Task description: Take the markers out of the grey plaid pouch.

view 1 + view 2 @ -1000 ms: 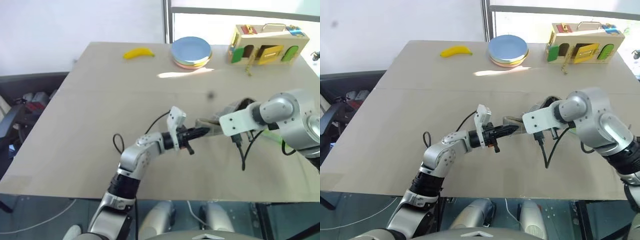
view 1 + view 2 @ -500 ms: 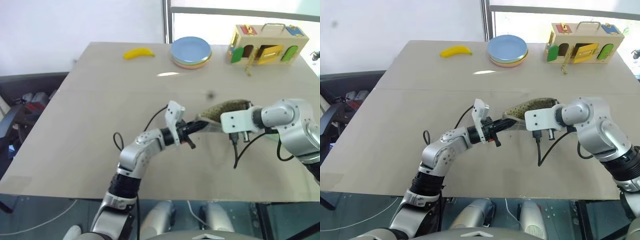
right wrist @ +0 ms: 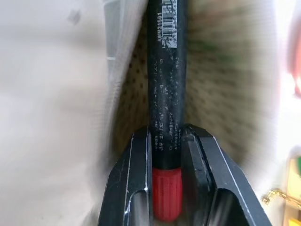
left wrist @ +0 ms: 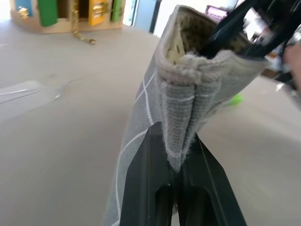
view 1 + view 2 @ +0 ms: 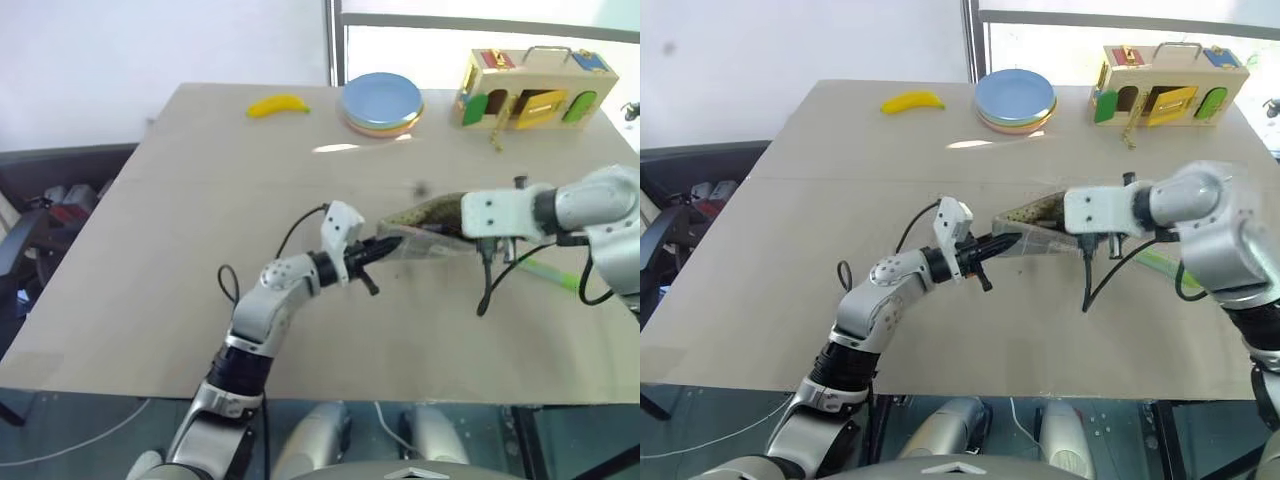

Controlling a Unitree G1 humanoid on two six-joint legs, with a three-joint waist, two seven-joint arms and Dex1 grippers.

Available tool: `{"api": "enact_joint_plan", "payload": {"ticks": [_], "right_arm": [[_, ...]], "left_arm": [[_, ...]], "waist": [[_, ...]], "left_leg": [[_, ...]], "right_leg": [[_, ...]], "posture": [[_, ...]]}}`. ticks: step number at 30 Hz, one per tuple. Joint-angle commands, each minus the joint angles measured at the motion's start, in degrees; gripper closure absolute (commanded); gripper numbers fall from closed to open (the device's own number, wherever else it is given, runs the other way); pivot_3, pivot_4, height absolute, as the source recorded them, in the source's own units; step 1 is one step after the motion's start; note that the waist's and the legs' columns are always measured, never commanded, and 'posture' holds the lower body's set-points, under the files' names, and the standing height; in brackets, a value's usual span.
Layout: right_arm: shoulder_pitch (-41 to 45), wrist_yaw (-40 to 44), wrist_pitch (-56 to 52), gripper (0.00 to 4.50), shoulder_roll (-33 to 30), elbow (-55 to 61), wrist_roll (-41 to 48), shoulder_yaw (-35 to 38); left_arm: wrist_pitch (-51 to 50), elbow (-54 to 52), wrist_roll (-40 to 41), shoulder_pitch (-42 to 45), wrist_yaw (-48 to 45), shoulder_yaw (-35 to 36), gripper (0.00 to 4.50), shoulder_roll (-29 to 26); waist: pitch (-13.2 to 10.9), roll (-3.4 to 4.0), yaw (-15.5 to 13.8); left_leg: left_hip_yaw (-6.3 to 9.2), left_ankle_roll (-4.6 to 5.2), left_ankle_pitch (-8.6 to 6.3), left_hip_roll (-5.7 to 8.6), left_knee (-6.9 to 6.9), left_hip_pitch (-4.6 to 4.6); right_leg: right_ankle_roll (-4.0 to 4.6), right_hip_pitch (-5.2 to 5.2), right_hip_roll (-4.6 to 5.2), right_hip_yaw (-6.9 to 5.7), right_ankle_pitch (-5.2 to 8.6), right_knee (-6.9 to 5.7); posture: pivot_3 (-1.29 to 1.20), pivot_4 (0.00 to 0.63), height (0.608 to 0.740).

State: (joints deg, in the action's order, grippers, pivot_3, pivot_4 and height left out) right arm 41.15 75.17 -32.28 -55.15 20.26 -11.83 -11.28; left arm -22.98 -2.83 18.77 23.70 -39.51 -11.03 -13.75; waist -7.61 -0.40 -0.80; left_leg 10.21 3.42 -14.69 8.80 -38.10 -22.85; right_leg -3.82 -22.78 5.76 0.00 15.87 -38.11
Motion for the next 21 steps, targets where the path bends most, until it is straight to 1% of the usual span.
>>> {"api": "enact_joint_plan", "payload": {"ticks": [1,4,7,9,10,13,15,18,21], "right_arm": [[0.7,-2.4,-0.2,4.17,-2.6,-1.0,1.8,5.7],[0.7,-4.6,-1.1,4.17,-3.0,-2.3,3.0,7.5],[-1.5,-4.4,-4.1,4.17,-4.4,-1.3,5.5,9.9],[-6.2,-2.9,-5.1,4.17,-7.5,0.0,6.8,11.4],[-10.6,-2.5,-6.6,4.17,-8.7,1.2,7.9,12.9],[-21.6,-2.9,-9.1,4.17,-10.1,3.9,10.1,15.9],[-28.0,-3.9,-8.3,4.17,-10.4,4.5,10.4,16.6],[-32.3,-7.6,-7.1,4.17,-8.8,2.1,10.4,16.3],[-32.7,-12.1,-3.1,4.17,-7.4,-4.8,8.5,14.1]], "left_arm": [[7.0,-1.6,-5.4,-0.5,-0.2,-0.4,4.5,-3.3],[8.8,-2.6,-6.9,-0.3,0.4,-0.3,4.5,-4.2],[10.2,-3.7,-8.2,-0.7,1.5,0.6,4.5,-4.8],[10.0,-4.2,-8.4,-1.3,2.6,2.3,4.5,-5.5],[9.4,-4.9,-8.3,-2.1,3.5,4.0,4.5,-6.4],[7.9,-7.4,-7.7,-4.2,5.1,7.5,4.5,-8.4],[7.4,-9.1,-7.4,-5.9,4.9,8.6,4.5,-9.7],[7.5,-10.4,-7.9,-8.2,4.7,9.6,4.5,-11.5],[7.7,-10.5,-8.3,-9.9,5.1,10.5,4.5,-12.8]], "waist": [[0.0,0.0,0.0],[0.0,0.01,-0.1],[0.0,0.01,-0.2],[0.0,0.01,-0.4],[0.0,0.01,-0.3],[0.0,0.0,-0.2],[0.0,0.06,0.0],[-0.1,0.19,0.0],[-0.1,0.2,-0.2]], "left_leg": [[0.0,0.0,0.0,0.0,0.01,0.0],[0.0,0.0,0.0,0.01,0.02,0.0],[0.0,0.0,0.0,0.01,0.02,-0.02],[0.02,0.01,0.0,0.01,0.04,-0.03],[0.03,0.01,-0.01,0.01,0.06,-0.04],[0.03,0.03,-0.01,0.0,0.09,-0.04],[0.01,0.03,-0.01,-0.01,0.11,-0.03],[-0.1,0.03,-0.01,-0.01,0.04,0.05],[-0.12,0.03,-0.01,-0.01,0.01,0.15]], "right_leg": [[0.0,0.0,0.0,-0.01,0.0,0.01],[0.0,0.01,0.01,0.0,0.0,0.05],[0.0,0.01,0.03,0.0,0.0,0.05],[0.0,0.0,0.03,-0.02,0.0,0.07],[0.0,0.0,0.03,-0.03,0.0,0.09],[0.0,-0.01,0.03,-0.04,0.0,0.13],[0.0,-0.03,0.03,0.0,0.0,0.09],[0.0,0.01,0.03,0.08,0.0,0.0],[-0.07,0.1,0.02,0.09,-0.04,-0.03]], "posture": [[0.0,0.15,0.74],[0.0,0.15,0.74],[0.0,0.15,0.74],[0.0,0.15,0.74],[0.0,0.15,0.74],[0.0,0.15,0.74],[0.0,0.15,0.74],[0.0,0.15,0.74],[0.0,0.15,0.74]]}}
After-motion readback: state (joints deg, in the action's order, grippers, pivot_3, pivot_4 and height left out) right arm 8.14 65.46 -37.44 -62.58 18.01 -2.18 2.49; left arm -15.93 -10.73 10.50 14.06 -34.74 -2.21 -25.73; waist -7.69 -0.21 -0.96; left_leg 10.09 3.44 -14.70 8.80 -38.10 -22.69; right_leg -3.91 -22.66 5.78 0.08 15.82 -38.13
